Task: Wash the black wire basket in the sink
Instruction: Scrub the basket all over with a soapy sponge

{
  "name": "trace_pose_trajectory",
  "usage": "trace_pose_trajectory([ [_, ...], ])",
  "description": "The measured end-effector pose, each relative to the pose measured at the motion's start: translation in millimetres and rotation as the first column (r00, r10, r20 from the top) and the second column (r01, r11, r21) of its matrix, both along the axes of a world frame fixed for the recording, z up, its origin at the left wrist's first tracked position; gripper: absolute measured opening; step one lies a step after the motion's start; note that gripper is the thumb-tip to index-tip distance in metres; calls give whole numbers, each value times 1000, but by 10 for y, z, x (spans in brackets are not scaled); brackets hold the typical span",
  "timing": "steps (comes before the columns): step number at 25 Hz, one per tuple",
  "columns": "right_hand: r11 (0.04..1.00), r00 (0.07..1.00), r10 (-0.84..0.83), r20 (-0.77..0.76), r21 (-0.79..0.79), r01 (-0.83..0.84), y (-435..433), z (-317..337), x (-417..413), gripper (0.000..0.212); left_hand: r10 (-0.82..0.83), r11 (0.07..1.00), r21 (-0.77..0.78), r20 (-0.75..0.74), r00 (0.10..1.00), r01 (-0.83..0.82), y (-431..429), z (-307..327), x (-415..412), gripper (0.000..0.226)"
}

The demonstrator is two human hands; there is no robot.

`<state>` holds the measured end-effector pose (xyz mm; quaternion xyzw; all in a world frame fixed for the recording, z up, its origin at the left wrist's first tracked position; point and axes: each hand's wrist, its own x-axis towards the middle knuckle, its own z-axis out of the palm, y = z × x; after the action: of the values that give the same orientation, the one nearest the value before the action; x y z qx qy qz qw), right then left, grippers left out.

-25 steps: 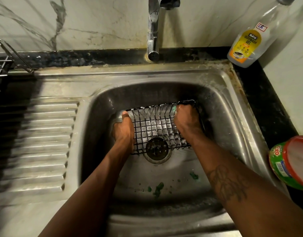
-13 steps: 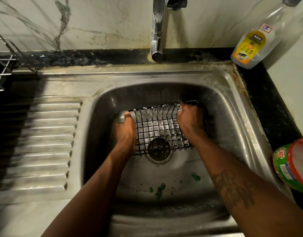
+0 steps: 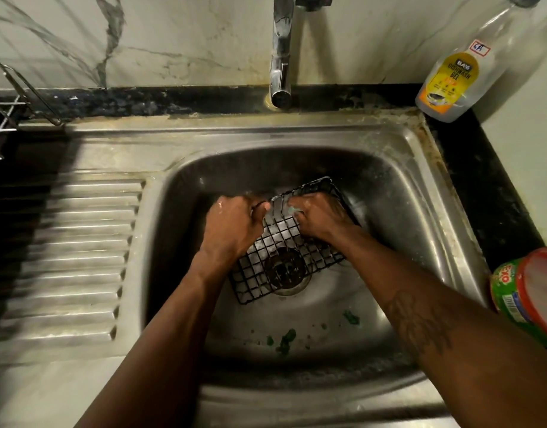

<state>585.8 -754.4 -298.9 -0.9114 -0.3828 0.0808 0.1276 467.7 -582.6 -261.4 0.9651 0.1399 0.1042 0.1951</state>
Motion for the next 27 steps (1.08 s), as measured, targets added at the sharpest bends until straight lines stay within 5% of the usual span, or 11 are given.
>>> trace_pose_trajectory([
  [7,961,990,-123,70,259,101,-35,125,-118,24,129,978,181,-124,984,-105,-110,141,-79,31],
  [11,856,916,-401,6,359,373,-102,189,-191,39,71,997,-12,-162,984,-74,-115,237,-139,21],
  [17,761,883,-439,-167,454,464,-39,207,-186,27,-110,960,-281,-351,930,8,-60,213,-145,20],
  [20,811,929,-324,-178,453,370,141,246,-130,29,49,995,-72,-210,976,-66,-11,127,-67,38],
  [22,831,950,-251,-184,462,309,308,273,-144,35,108,989,-91,-100,989,-117,-2,75,5,48],
  [27,787,910,-375,-175,459,412,704,255,-364,27,36,987,-153,-100,994,-51,-110,48,11,24],
])
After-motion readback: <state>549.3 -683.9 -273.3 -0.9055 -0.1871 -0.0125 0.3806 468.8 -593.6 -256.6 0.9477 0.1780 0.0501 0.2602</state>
